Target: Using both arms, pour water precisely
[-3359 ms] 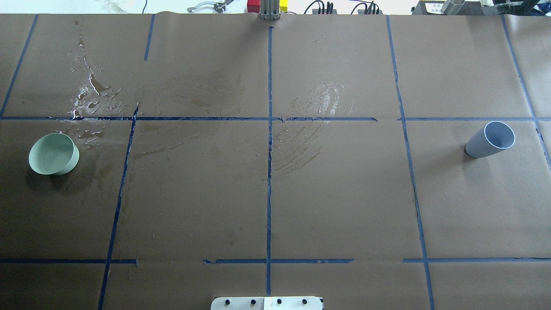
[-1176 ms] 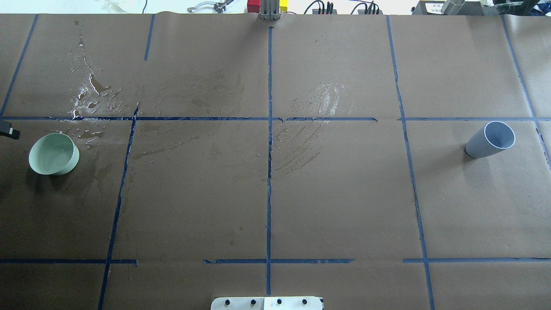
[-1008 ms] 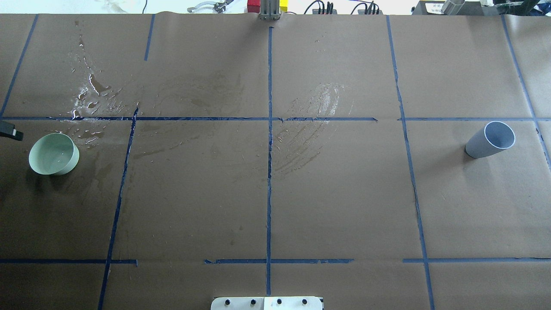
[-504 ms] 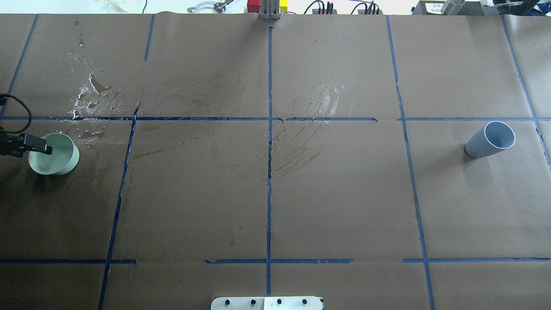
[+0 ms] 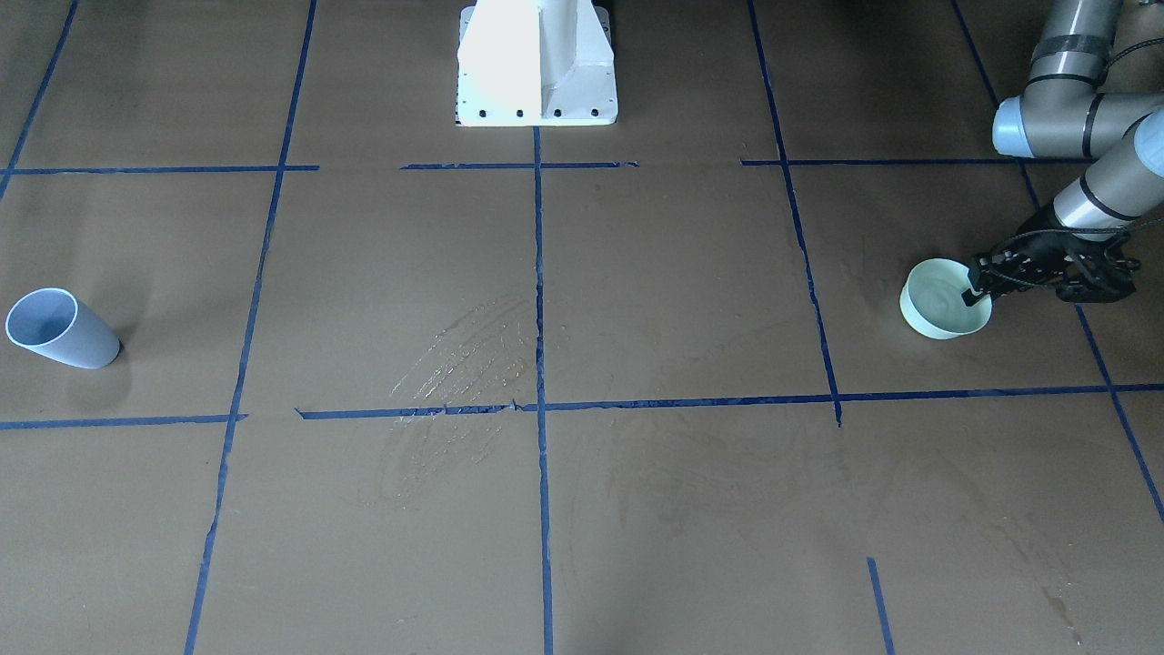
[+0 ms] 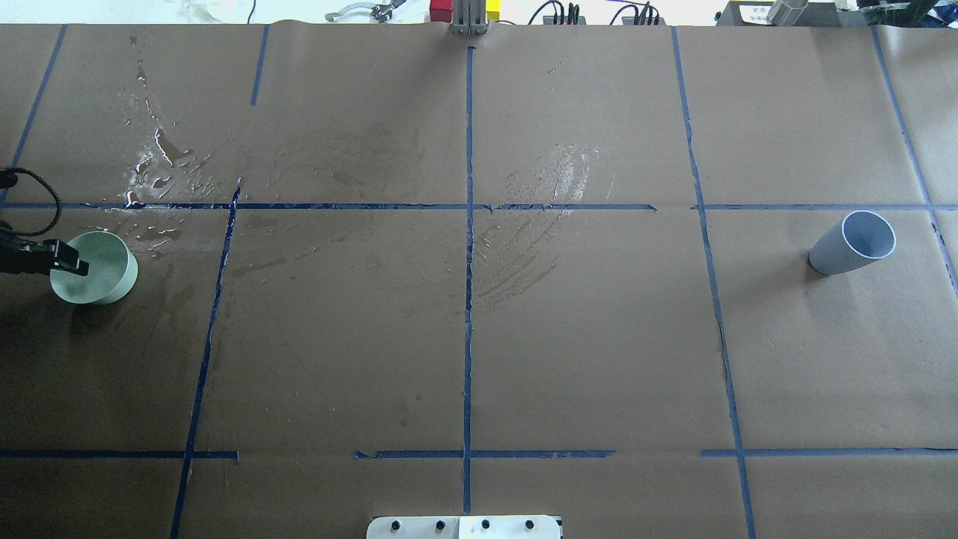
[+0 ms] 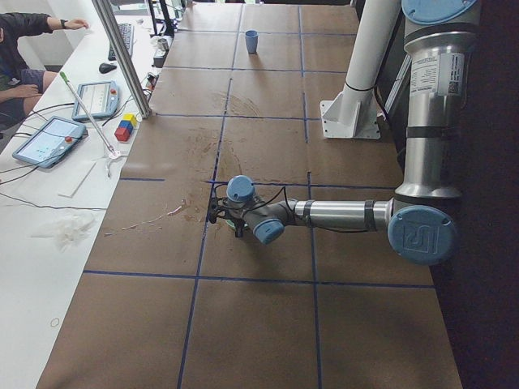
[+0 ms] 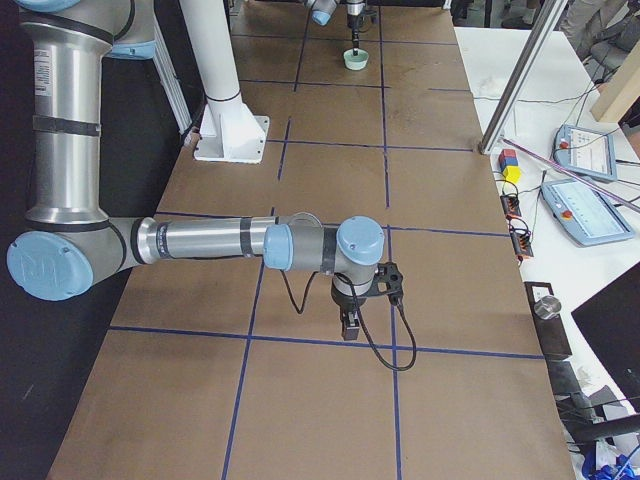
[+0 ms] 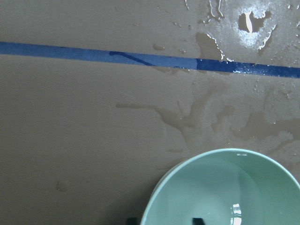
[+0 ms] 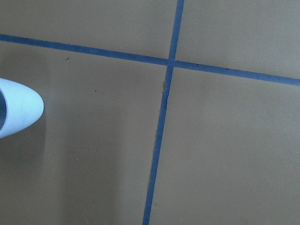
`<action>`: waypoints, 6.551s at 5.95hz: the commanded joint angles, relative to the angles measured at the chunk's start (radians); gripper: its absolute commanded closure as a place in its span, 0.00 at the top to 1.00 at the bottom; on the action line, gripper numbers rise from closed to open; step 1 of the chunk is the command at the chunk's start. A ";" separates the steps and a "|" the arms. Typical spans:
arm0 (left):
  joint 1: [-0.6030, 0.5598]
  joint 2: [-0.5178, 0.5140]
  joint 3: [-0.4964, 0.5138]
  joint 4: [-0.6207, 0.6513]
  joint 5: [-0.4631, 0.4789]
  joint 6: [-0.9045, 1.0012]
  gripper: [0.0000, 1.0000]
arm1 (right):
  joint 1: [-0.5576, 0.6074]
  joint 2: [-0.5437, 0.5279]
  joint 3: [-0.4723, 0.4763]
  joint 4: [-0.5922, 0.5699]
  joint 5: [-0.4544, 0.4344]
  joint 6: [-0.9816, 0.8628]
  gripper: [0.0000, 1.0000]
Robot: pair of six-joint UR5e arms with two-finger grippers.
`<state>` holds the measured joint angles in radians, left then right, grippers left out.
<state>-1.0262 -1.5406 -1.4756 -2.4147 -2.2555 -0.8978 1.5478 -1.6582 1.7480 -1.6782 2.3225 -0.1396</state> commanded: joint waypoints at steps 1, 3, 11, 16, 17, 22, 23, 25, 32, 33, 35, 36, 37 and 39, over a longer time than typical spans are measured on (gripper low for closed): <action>0.000 -0.007 -0.020 0.005 -0.004 -0.001 0.00 | 0.000 0.000 0.001 0.000 0.000 0.000 1.00; 0.000 -0.047 -0.064 0.012 0.001 -0.012 0.00 | 0.000 0.000 0.001 0.000 0.000 0.000 1.00; 0.423 -0.669 -0.071 0.451 0.294 -0.501 0.00 | 0.000 -0.003 0.005 -0.002 -0.002 0.000 1.00; 0.509 -0.745 0.006 0.451 0.393 -0.510 0.12 | 0.000 -0.006 0.013 0.000 -0.002 -0.003 1.00; 0.509 -0.742 0.005 0.456 0.393 -0.507 0.66 | 0.000 -0.006 0.015 0.000 -0.002 -0.002 1.00; 0.459 -0.684 -0.241 0.820 0.380 -0.364 1.00 | -0.002 -0.003 0.151 0.000 0.009 0.043 1.00; 0.407 -0.614 -0.337 0.894 0.326 -0.272 1.00 | -0.005 -0.002 0.184 0.000 0.032 0.054 1.00; 0.348 -0.521 -0.437 0.928 0.278 -0.121 1.00 | -0.085 0.008 0.310 0.002 0.031 0.258 1.00; 0.364 -0.533 -0.417 0.913 0.283 -0.188 1.00 | -0.654 -0.288 0.441 0.733 -0.571 1.108 0.96; 0.364 -0.532 -0.417 0.913 0.283 -0.187 1.00 | -0.726 -0.308 0.438 0.773 -0.659 1.141 0.99; 0.364 -0.530 -0.416 0.913 0.283 -0.185 1.00 | -0.912 -0.368 0.395 0.889 -0.948 1.197 1.00; 0.364 -0.529 -0.416 0.913 0.283 -0.181 1.00 | -1.030 -0.368 0.325 0.941 -1.127 1.280 1.00; 0.362 -0.527 -0.413 0.913 0.283 -0.179 1.00 | -1.142 -0.367 0.276 0.945 -1.293 1.349 1.00; 0.362 -0.527 -0.413 0.913 0.283 -0.176 1.00 | -1.238 -0.350 0.182 0.948 -1.473 1.464 1.00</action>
<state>-0.6634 -2.0679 -1.8887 -1.5018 -1.9727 -1.0747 0.3539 -2.0175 1.9818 -0.7336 0.9412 1.2724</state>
